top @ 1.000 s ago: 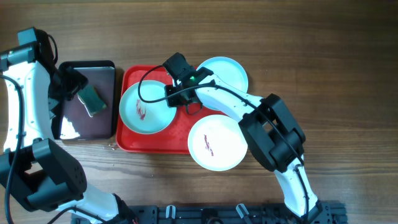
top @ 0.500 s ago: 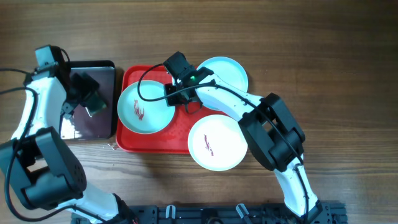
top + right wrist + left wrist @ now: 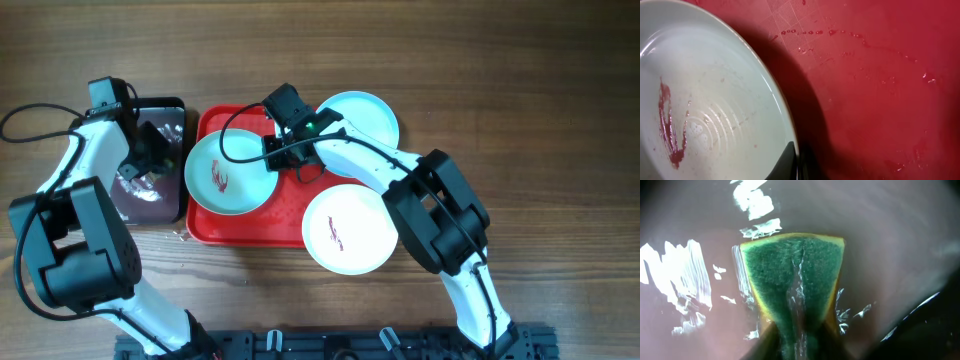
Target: Clean dirty plates on tray and stack at the side
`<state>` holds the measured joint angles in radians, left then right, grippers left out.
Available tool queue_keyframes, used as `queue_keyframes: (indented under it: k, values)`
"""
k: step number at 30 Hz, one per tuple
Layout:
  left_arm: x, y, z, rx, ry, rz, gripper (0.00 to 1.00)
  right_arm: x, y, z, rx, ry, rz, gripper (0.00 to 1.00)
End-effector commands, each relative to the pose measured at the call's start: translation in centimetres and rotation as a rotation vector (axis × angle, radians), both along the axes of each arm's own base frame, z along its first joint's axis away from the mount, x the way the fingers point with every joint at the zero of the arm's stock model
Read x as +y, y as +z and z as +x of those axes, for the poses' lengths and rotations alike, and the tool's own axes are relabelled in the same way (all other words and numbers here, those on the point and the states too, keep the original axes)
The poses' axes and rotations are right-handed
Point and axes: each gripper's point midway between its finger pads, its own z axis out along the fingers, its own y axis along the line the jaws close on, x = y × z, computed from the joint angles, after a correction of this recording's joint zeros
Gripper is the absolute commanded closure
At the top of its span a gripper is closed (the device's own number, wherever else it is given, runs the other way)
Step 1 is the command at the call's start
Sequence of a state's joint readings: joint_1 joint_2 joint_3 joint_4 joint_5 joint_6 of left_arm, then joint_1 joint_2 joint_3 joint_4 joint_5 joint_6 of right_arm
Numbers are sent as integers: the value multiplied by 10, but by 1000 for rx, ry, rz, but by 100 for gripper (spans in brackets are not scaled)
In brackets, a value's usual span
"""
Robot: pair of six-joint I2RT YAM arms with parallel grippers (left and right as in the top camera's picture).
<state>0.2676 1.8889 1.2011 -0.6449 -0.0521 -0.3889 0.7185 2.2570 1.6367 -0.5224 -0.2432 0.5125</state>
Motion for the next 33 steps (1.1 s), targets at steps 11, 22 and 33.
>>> queue_keyframes:
  k: [11, 22, 33]
  values:
    - [-13, 8, -12, 71, -60, -62, 96, -34, 10, 11, -18, 17, -148, 96]
    - [-19, 81, -12, 36, -232, -47, 96, -28, 12, 19, -50, 8, -118, 96]
    - [-17, 80, -12, 42, -242, -35, 96, -26, 13, 21, -71, 31, -115, 96]
